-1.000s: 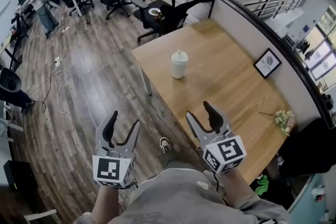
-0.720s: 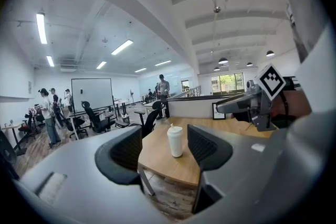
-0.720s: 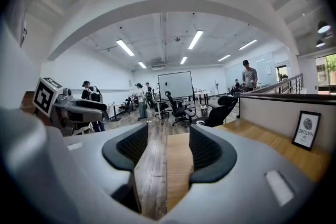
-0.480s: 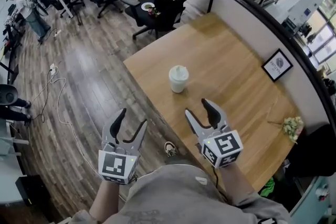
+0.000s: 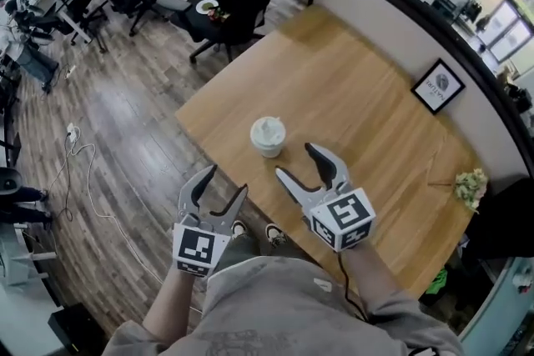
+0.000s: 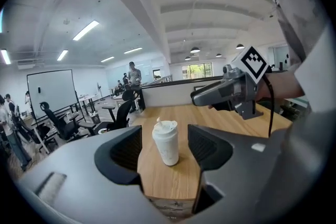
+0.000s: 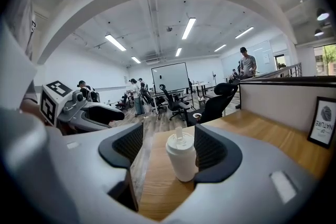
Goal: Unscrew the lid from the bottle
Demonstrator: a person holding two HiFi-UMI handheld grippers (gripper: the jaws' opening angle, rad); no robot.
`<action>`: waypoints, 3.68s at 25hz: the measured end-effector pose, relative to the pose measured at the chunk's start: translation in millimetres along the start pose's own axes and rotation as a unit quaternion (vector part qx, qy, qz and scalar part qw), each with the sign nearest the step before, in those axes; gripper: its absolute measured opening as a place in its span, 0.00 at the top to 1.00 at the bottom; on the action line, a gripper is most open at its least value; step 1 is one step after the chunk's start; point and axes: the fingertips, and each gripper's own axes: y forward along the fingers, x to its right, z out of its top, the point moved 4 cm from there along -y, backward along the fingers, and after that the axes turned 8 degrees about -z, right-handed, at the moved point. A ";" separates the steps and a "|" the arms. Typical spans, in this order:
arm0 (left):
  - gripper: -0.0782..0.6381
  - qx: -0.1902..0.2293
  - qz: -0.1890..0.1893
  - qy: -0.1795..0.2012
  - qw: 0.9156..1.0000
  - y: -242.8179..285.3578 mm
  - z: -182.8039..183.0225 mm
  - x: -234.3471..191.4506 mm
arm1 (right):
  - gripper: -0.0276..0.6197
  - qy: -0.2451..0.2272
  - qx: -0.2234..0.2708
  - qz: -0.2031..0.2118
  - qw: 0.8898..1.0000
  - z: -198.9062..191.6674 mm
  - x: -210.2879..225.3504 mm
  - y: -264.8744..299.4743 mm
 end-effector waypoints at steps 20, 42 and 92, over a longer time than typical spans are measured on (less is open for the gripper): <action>0.41 -0.012 -0.255 0.069 0.964 144.0 -64.2 -56.6 | 0.41 0.043 -0.057 -0.104 0.992 -29.0 13.8 104.3; 0.37 0.061 -0.460 0.139 0.875 208.2 -97.1 -39.0 | 0.35 0.026 -0.069 -0.200 0.977 -53.4 21.4 151.5; 0.42 0.039 -0.468 0.097 0.877 201.7 -106.1 -38.9 | 0.29 -0.005 -0.029 -0.043 0.999 -55.6 20.2 148.7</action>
